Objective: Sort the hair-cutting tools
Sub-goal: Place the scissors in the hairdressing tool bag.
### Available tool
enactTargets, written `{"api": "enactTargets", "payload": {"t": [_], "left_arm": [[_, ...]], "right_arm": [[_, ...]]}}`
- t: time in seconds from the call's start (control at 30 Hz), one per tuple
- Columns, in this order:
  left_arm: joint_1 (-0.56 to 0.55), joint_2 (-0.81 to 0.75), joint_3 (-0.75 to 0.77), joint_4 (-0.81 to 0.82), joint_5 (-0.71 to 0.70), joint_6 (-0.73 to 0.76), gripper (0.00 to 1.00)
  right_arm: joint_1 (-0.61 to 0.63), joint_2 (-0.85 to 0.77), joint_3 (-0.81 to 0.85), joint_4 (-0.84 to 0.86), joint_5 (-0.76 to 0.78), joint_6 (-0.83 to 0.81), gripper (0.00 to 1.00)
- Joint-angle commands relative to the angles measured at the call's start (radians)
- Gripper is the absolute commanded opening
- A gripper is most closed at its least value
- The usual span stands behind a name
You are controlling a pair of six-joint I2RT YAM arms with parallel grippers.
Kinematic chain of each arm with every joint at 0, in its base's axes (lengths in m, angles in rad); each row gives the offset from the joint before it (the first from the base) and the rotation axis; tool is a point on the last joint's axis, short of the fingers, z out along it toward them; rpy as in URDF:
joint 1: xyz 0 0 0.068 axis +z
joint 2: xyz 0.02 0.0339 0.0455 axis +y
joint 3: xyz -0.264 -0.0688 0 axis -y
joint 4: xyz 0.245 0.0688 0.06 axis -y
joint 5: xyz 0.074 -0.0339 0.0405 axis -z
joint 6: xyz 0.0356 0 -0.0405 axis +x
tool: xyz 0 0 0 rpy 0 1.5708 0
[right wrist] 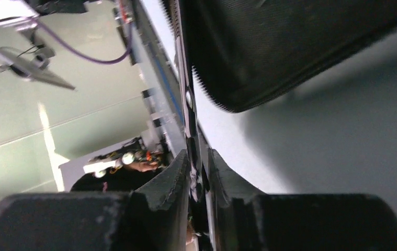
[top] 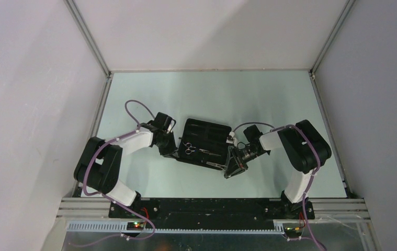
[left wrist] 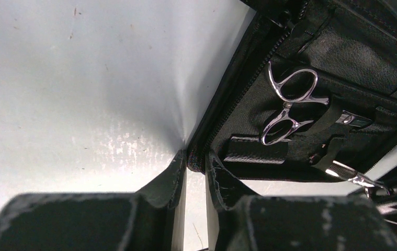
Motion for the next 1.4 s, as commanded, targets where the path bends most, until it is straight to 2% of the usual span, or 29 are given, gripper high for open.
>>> {"api": "enactTargets", "payload": {"t": [0.0, 0.13, 0.17, 0.23, 0.4, 0.57, 0.7, 0.8, 1.0, 1.13, 1.37], "left_arm": [[-0.010, 0.029, -0.039, -0.005, -0.038, 0.031, 0.05], [-0.010, 0.028, -0.036, -0.013, -0.048, 0.031, 0.04], [-0.010, 0.026, -0.034, -0.017, -0.051, 0.031, 0.04], [-0.010, 0.021, -0.031, -0.025, -0.063, 0.034, 0.04], [-0.010, 0.012, -0.026, -0.035, -0.084, 0.037, 0.04], [-0.011, 0.016, -0.022, -0.043, -0.094, 0.039, 0.04], [-0.010, 0.010, -0.015, -0.048, -0.099, 0.041, 0.04], [-0.010, 0.000, -0.016, -0.048, -0.112, 0.041, 0.04], [-0.010, -0.011, -0.015, -0.047, -0.100, 0.047, 0.04], [-0.010, -0.023, -0.018, -0.045, -0.102, 0.048, 0.03], [-0.010, -0.021, -0.010, -0.044, -0.089, 0.054, 0.03]], "right_arm": [[0.010, -0.007, 0.053, -0.019, 0.194, -0.003, 0.27], [-0.003, -0.091, 0.052, -0.100, 0.365, 0.026, 0.45], [-0.006, -0.123, 0.051, -0.113, 0.418, 0.036, 0.55], [-0.013, -0.171, 0.052, -0.150, 0.495, 0.055, 0.64], [0.012, -0.300, 0.090, -0.283, 0.692, 0.064, 0.74], [0.107, -0.408, 0.159, -0.396, 0.971, 0.067, 0.75], [0.245, -0.487, 0.245, -0.435, 1.150, 0.010, 0.68], [0.322, -0.491, 0.280, -0.400, 1.176, -0.103, 0.60], [0.432, -0.348, 0.367, -0.385, 1.141, -0.256, 0.55], [0.493, -0.241, 0.406, -0.383, 1.164, -0.301, 0.53], [0.511, -0.122, 0.417, -0.369, 1.234, -0.318, 0.50]]}}
